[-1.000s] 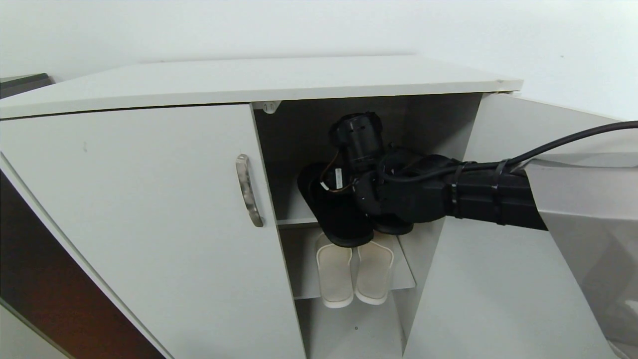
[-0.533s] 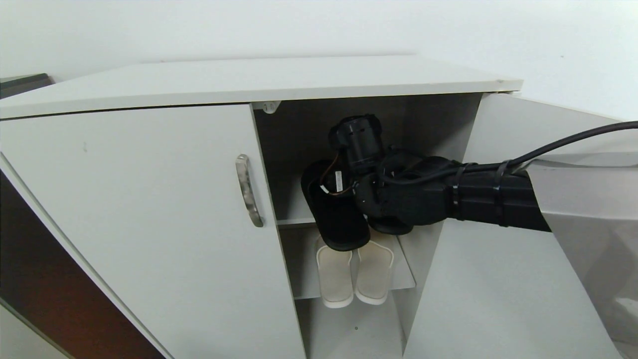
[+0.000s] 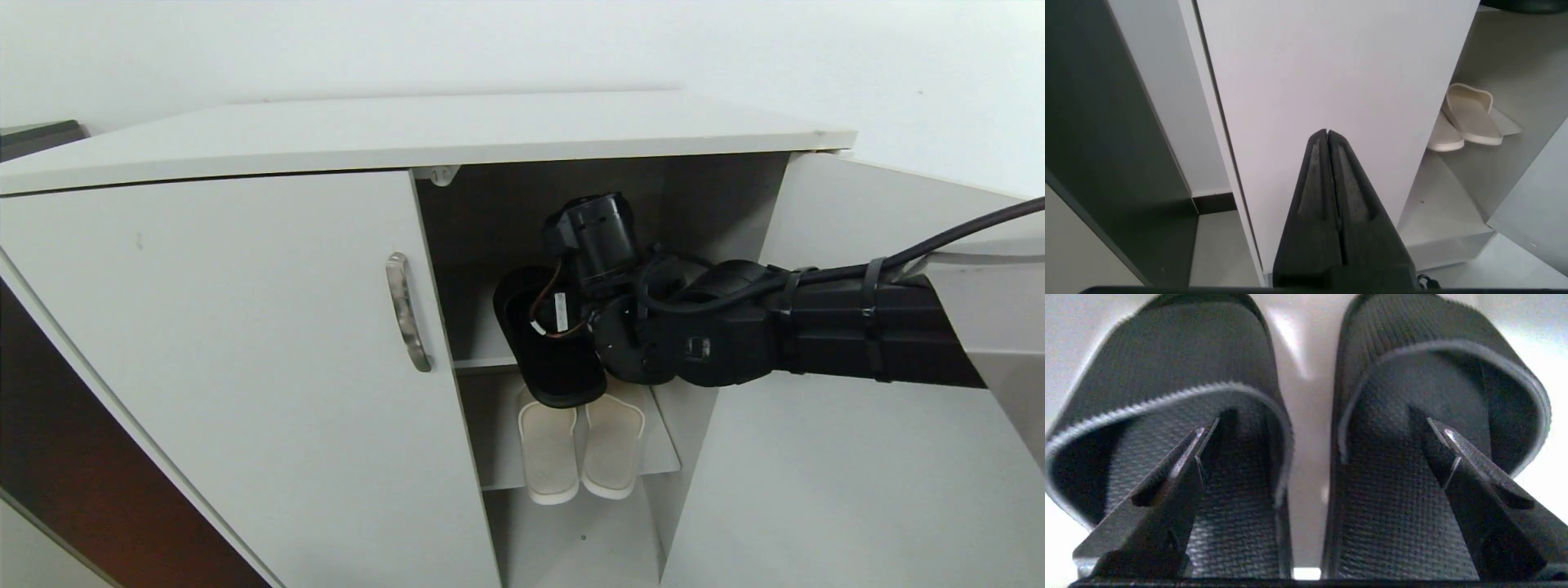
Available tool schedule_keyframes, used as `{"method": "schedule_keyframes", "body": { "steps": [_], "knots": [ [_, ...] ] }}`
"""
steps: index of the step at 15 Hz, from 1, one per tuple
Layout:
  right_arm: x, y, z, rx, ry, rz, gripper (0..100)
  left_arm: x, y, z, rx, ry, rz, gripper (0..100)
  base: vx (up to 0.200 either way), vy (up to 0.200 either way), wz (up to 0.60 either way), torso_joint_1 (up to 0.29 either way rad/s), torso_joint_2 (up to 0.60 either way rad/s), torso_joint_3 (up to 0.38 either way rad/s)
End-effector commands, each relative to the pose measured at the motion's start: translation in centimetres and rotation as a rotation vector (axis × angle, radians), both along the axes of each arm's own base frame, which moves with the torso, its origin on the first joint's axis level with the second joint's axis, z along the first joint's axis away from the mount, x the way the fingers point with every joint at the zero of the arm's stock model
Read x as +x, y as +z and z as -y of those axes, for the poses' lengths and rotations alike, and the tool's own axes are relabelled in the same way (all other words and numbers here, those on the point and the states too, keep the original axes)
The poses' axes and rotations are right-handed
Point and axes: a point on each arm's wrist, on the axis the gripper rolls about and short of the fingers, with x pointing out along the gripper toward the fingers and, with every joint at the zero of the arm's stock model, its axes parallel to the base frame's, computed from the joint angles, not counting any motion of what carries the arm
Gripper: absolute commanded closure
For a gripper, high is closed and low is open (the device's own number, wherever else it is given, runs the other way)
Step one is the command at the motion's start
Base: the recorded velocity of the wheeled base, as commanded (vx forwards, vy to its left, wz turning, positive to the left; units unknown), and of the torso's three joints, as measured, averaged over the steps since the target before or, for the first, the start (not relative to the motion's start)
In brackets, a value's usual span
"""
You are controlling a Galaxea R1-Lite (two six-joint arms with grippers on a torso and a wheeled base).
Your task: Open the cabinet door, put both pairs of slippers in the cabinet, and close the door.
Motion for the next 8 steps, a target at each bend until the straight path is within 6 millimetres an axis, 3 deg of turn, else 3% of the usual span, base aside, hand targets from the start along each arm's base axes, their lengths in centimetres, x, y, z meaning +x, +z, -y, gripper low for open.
{"method": "schedule_keyframes", "body": {
  "steps": [1, 4, 5, 8],
  "knots": [
    [-1.5, 1.1, 0.7, 0.022, 0.011, 0.001, 0, 0.0, 0.0, 0.0, 0.000, 0.000, 0.000, 100, 0.000, 0.000, 0.00, 0.000, 0.00, 0.000],
    [-6.6, 2.2, 1.8, 0.058, 0.089, 0.020, 0, 0.0, 0.0, 0.0, 0.000, 0.000, 0.000, 100, 0.000, 0.000, 0.00, 0.000, 0.00, 0.000],
    [-8.1, 2.2, 2.2, 0.068, 0.121, 0.029, 100, 0.0, 0.0, 0.0, 0.000, 0.000, 0.000, 100, 0.000, 0.000, 0.00, 0.000, 0.00, 0.000],
    [-11.0, 2.3, 3.3, 0.079, 0.174, 0.036, 100, 0.0, 0.0, 0.0, 0.000, 0.000, 0.000, 100, 0.000, 0.000, 0.00, 0.000, 0.00, 0.000]
  ]
}}
